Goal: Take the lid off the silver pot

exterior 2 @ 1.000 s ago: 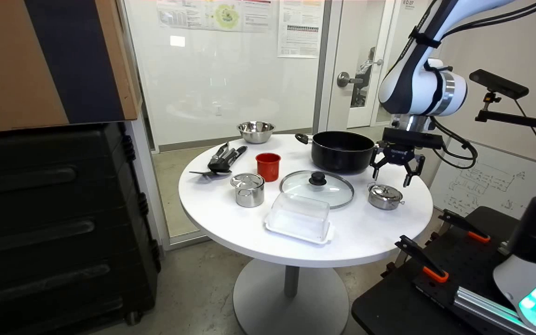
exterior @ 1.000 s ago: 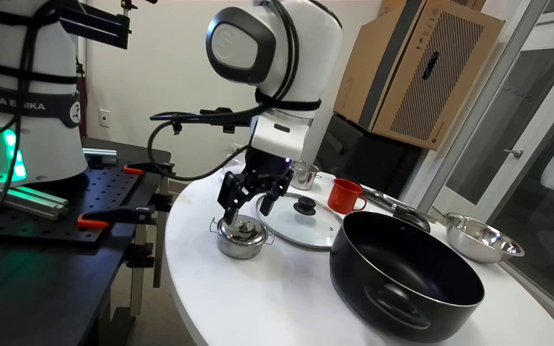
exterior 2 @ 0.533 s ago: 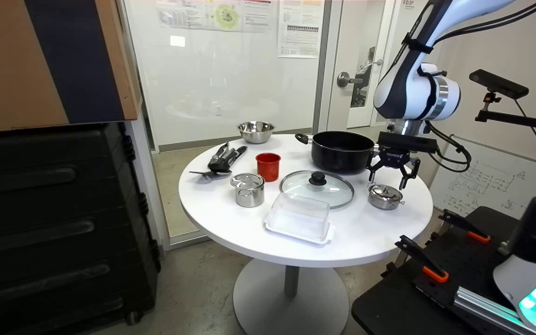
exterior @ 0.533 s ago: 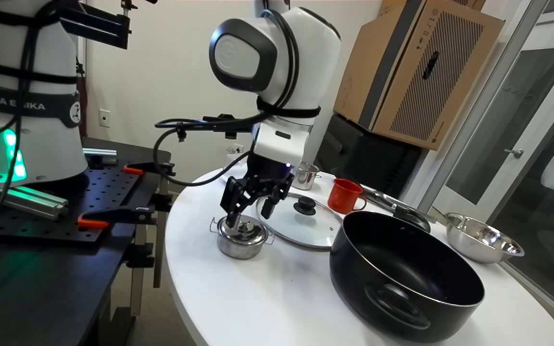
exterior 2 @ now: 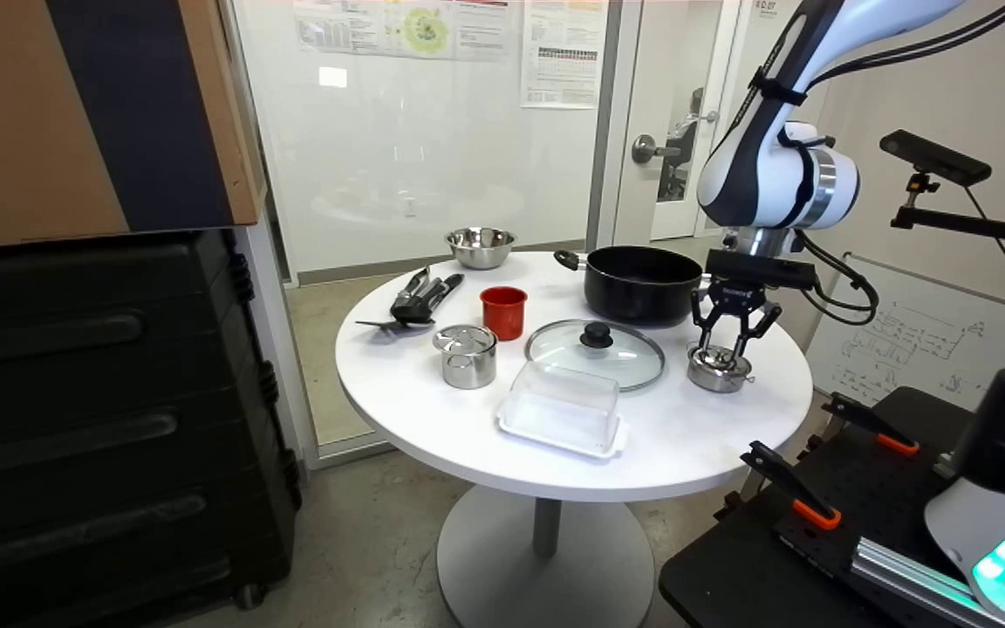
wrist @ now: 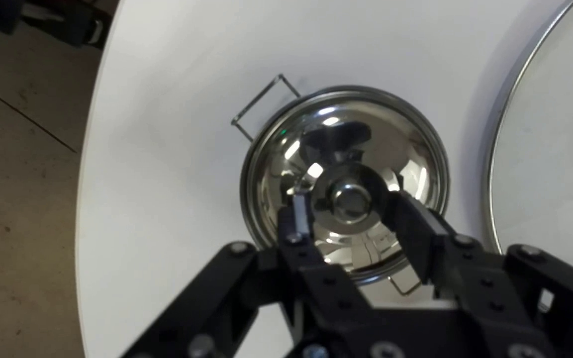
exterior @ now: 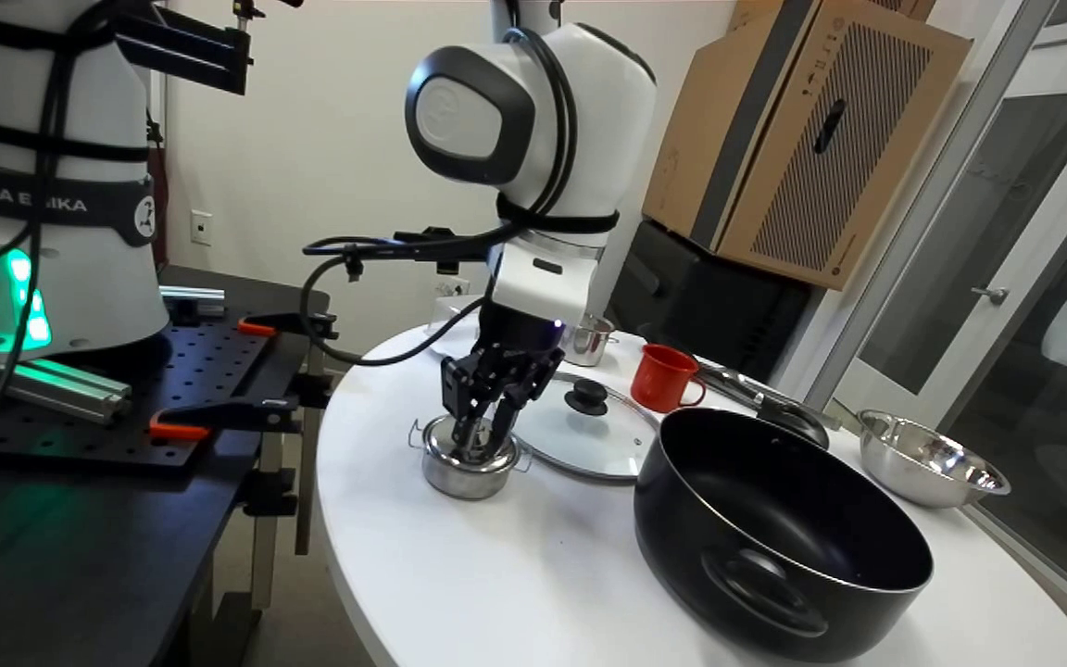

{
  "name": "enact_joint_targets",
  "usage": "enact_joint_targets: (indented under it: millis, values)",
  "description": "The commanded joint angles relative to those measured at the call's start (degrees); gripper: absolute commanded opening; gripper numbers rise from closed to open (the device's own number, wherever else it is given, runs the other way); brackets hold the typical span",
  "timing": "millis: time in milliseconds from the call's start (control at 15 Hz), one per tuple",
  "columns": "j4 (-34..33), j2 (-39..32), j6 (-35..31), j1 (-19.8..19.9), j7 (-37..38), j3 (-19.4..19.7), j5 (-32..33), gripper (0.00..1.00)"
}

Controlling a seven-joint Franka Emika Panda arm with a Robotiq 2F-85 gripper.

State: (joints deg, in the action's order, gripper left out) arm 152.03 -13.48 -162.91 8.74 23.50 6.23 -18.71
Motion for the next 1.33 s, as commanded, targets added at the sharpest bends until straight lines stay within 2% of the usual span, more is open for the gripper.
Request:
enact_joint_targets:
  millis: [0, 133, 733, 800, 933, 1267]
  values:
    - [-0.41, -0.77, -1.31, -0.42, -1.06, -0.44, -2.31, 0.16]
    - [-0.47, -0.54, -1.17, -0.43, -1.04, -0.45, -2.47, 0.01]
    - [-0.56, -0.24, -0.81, -0.48, -0.76, -0.35, -2.9, 0.0]
    - [-0.44, 0.09, -0.47, -0.45, -0.85, -0.32, -2.85, 0.26]
    - [-0.09, 0.85, 0.04, -0.3, -1.3, -0.6, -3.13, 0.33]
    - [0.73, 1.63, 0.14, -0.41, -1.8, -1.42, -3.48, 0.69]
